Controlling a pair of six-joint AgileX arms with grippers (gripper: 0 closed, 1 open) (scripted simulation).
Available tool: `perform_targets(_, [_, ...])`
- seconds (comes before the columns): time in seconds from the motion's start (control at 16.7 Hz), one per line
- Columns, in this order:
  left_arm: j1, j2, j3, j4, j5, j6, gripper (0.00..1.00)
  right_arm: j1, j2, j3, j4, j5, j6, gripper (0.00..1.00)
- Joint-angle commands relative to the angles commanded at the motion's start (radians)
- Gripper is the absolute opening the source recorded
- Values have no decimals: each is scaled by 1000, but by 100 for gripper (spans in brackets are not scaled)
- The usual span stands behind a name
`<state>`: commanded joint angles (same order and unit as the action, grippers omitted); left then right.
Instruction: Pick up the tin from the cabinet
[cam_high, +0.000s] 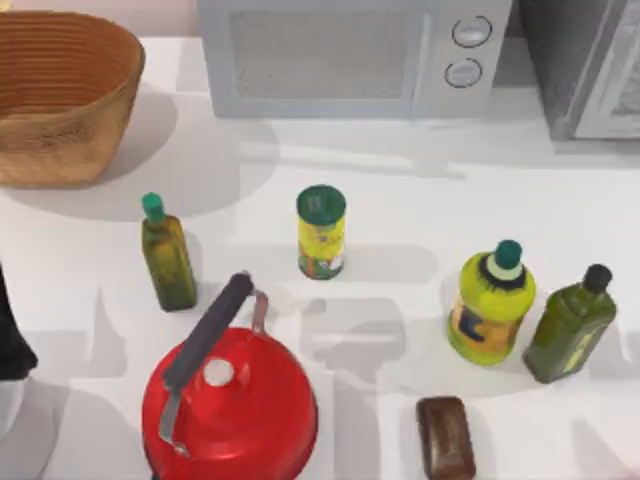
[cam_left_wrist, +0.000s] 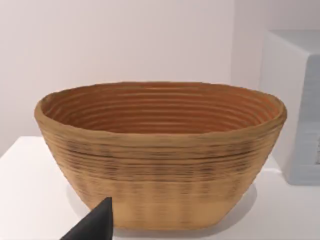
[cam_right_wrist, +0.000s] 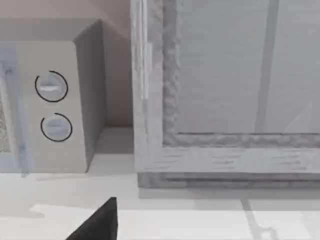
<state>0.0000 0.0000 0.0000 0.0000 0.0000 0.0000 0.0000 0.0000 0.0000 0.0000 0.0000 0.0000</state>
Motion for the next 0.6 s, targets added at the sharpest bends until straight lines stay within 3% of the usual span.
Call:
perform_targets(0.3, [0,0,0,0,0,0,100,10,62,64,-23,8,0,100])
perform_targets(0.6, [0,0,0,0,0,0,100,46,318,376,-106,45,3,100])
